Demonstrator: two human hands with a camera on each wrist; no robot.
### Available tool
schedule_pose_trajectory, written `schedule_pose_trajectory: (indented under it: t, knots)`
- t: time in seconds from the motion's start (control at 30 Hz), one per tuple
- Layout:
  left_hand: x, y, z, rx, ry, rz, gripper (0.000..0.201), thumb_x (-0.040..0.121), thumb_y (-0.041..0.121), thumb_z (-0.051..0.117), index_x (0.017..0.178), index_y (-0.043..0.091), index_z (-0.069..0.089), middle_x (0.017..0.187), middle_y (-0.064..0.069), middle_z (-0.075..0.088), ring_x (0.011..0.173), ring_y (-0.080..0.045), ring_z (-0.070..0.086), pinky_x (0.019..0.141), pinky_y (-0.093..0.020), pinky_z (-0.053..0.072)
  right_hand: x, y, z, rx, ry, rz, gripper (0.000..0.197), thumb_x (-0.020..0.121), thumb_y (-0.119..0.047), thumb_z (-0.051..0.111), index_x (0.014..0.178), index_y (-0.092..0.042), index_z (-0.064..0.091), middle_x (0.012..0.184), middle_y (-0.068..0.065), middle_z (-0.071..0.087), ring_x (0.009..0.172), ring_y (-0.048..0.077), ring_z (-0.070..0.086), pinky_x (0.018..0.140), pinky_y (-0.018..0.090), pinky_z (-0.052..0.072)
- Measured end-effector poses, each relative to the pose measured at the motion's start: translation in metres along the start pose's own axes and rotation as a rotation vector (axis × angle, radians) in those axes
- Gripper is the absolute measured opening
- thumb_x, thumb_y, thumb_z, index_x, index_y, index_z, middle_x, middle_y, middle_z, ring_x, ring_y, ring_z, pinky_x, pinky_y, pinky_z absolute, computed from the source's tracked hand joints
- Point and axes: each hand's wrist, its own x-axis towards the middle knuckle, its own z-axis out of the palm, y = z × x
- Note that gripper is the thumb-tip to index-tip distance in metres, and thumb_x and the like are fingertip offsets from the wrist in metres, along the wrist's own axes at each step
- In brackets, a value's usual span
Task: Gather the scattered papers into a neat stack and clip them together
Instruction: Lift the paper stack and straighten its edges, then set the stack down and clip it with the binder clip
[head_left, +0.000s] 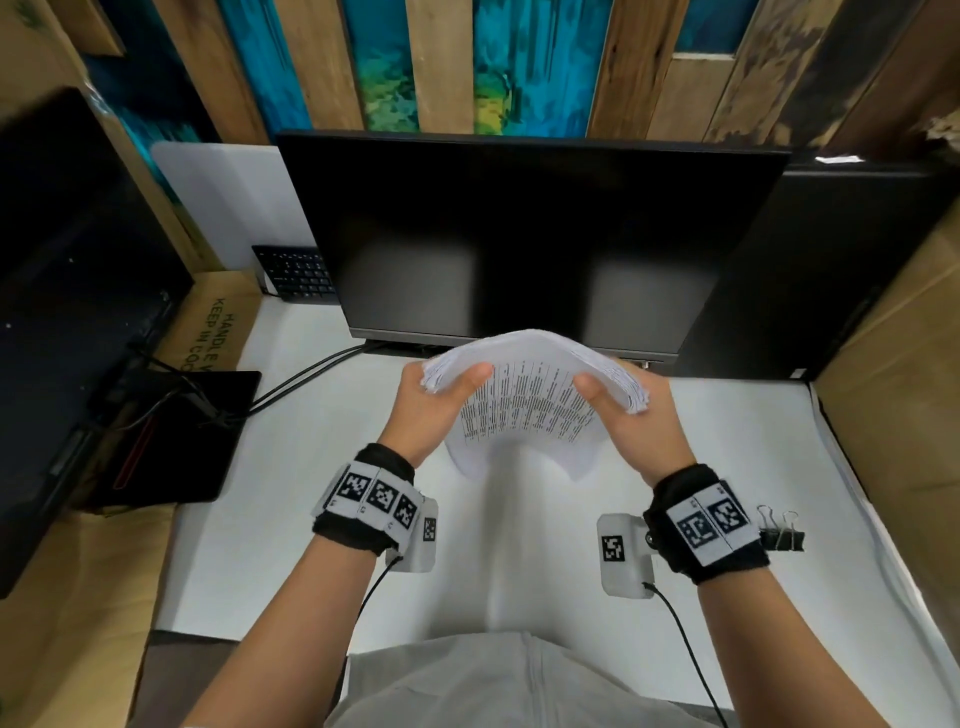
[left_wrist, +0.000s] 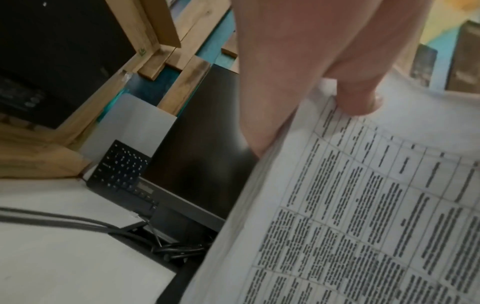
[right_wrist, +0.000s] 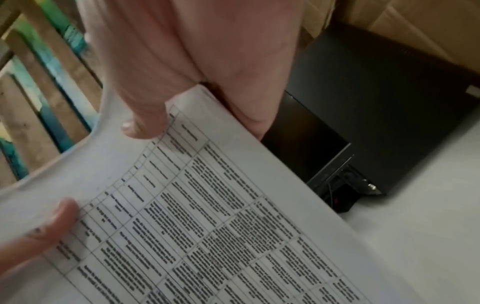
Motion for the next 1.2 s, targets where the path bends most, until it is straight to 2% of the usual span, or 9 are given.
schedule_pose_trajectory:
  t: [0.1, 0.17, 0.23, 0.37, 0.57, 0.7, 0.83, 1.0, 1.2]
  knots:
    - [0.008, 0.001, -0.004, 0.046, -0.037, 0.038, 0.034, 0.082, 0.033, 0.072, 0.107, 0.012, 0.062, 0.101, 0.002, 0.07, 0.093, -0.009, 0.069, 0.072, -0.016, 0.05, 0.005, -0.007, -0.004, -0.046, 0.024, -0.043, 0.014, 0.094, -0.023, 0.054, 0.096, -0.024, 0.068, 0.087, -0.002, 0.07, 0.079, 0.002, 0.063, 0.075, 0.02, 0.05]
    - [0.005, 0.016, -0.006, 0.032, -0.077, 0.108, 0.009, 0.09, 0.025, 0.062, 0.096, 0.02, 0.067, 0.093, 0.005, 0.072, 0.085, -0.002, 0.07, 0.074, -0.016, 0.053, 0.011, -0.015, -0.008, -0.046, 0.046, -0.117, 0.031, 0.097, -0.03, 0.049, 0.094, -0.004, 0.066, 0.085, 0.017, 0.066, 0.077, 0.015, 0.06, 0.072, 0.026, 0.048]
    - [0.006, 0.02, -0.01, -0.023, -0.088, 0.154, 0.019, 0.096, 0.025, 0.053, 0.099, 0.015, 0.068, 0.099, -0.003, 0.073, 0.092, -0.01, 0.071, 0.081, -0.023, 0.056, 0.014, -0.019, -0.011, -0.043, 0.102, -0.165, 0.043, 0.098, -0.033, 0.047, 0.092, 0.008, 0.057, 0.083, 0.027, 0.056, 0.073, 0.021, 0.052, 0.07, 0.031, 0.044]
    - [0.01, 0.006, -0.009, -0.084, -0.024, 0.127, 0.027, 0.099, 0.029, 0.046, 0.103, 0.011, 0.066, 0.104, -0.009, 0.071, 0.094, -0.017, 0.068, 0.081, -0.025, 0.057, 0.011, -0.01, -0.011, 0.016, 0.237, -0.155, 0.02, 0.1, -0.016, 0.043, 0.103, -0.018, 0.063, 0.099, -0.003, 0.062, 0.089, 0.014, 0.058, 0.08, 0.028, 0.048]
    - [0.019, -0.035, 0.013, -0.028, -0.055, -0.03, 0.032, 0.098, 0.036, 0.046, 0.075, 0.014, 0.053, 0.07, 0.006, 0.057, 0.067, -0.006, 0.054, 0.066, -0.02, 0.045, -0.003, 0.04, -0.007, 0.096, 0.392, 0.003, 0.031, 0.097, -0.005, 0.042, 0.093, -0.028, 0.064, 0.085, -0.009, 0.059, 0.077, 0.004, 0.053, 0.071, 0.016, 0.042]
    - [0.02, -0.055, 0.036, 0.026, -0.094, -0.136, 0.034, 0.099, 0.031, 0.046, 0.067, 0.023, 0.052, 0.047, 0.02, 0.056, 0.047, 0.008, 0.054, 0.049, -0.006, 0.042, -0.012, 0.078, -0.038, 0.064, 0.245, 0.216, 0.024, 0.096, -0.007, 0.047, 0.092, -0.021, 0.066, 0.092, -0.001, 0.065, 0.082, 0.013, 0.058, 0.073, 0.03, 0.049]
    - [0.024, -0.074, 0.06, 0.108, -0.118, -0.208, 0.027, 0.098, 0.035, 0.047, 0.084, 0.016, 0.062, 0.073, 0.012, 0.064, 0.068, 0.0, 0.06, 0.06, -0.012, 0.046, -0.02, 0.121, -0.109, -0.369, 0.239, 0.426, 0.026, 0.087, -0.002, 0.058, 0.088, -0.027, 0.067, 0.094, 0.004, 0.071, 0.086, 0.023, 0.067, 0.083, 0.036, 0.051]
    - [0.03, -0.099, 0.085, 0.126, -0.09, -0.317, 0.025, 0.094, 0.041, 0.049, 0.091, 0.017, 0.055, 0.089, -0.005, 0.054, 0.081, -0.016, 0.05, 0.066, -0.025, 0.041, -0.047, 0.171, -0.192, -1.046, -0.032, 0.803, 0.033, 0.086, -0.009, 0.057, 0.116, -0.019, 0.061, 0.122, 0.014, 0.058, 0.108, 0.035, 0.058, 0.091, 0.036, 0.047]
    - [0.031, -0.115, 0.111, 0.152, -0.043, -0.386, 0.029, 0.092, 0.046, 0.05, 0.088, 0.018, 0.049, 0.089, -0.005, 0.048, 0.076, -0.015, 0.045, 0.064, -0.027, 0.037, -0.058, 0.186, -0.212, -1.003, -0.08, 0.729, 0.009, 0.085, -0.012, 0.063, 0.083, -0.01, 0.071, 0.078, 0.007, 0.063, 0.087, 0.033, 0.066, 0.07, 0.029, 0.047]
